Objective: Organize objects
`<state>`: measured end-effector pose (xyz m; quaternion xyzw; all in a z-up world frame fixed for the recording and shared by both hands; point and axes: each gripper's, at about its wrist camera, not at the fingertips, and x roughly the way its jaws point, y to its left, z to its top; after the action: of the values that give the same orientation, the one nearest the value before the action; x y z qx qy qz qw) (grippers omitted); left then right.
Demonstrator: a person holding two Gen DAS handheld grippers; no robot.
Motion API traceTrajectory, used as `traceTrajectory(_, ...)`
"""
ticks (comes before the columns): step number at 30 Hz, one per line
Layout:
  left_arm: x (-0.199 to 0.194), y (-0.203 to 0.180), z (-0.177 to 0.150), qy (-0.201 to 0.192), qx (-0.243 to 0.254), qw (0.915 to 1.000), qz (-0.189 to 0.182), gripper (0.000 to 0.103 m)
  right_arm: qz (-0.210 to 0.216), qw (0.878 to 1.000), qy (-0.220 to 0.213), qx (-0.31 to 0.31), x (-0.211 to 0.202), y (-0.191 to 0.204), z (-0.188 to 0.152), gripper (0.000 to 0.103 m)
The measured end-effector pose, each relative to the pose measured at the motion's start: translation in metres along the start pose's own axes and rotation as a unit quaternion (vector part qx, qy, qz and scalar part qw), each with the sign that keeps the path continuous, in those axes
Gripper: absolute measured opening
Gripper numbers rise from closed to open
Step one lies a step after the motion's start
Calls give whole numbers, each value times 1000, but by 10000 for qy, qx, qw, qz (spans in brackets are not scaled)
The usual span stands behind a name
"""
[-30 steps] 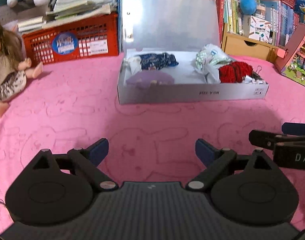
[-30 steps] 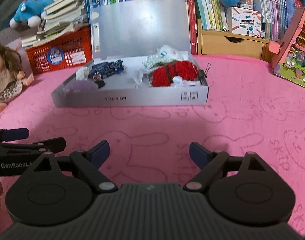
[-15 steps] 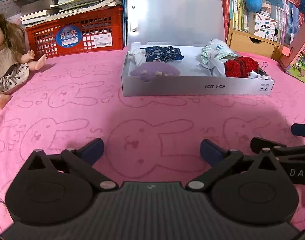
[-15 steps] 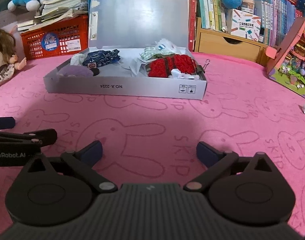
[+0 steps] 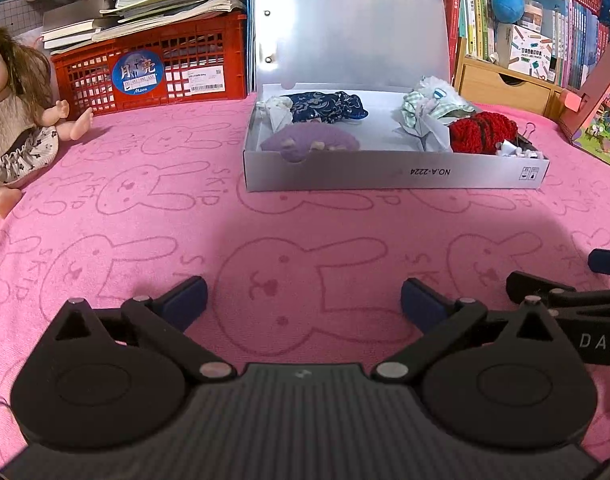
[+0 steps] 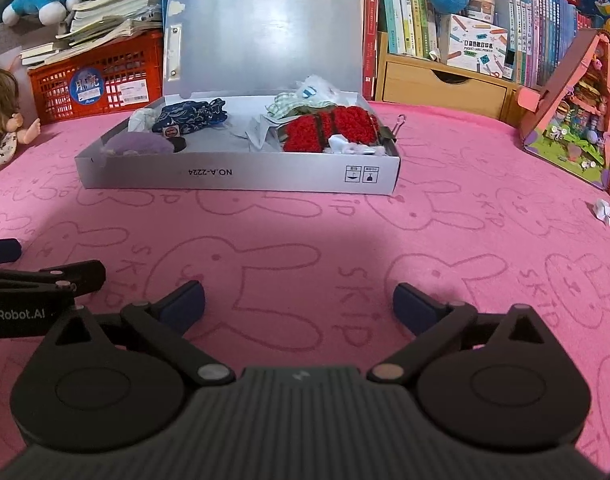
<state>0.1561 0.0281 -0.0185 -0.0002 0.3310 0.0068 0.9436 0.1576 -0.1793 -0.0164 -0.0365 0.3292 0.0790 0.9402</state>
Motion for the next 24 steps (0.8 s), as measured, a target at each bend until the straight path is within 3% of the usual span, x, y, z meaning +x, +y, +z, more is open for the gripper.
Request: traceTrajectory(24, -1, -1, -1, -5, -19, 10000, 40, 103, 1, 10000, 1, 1, 0, 1, 0, 103)
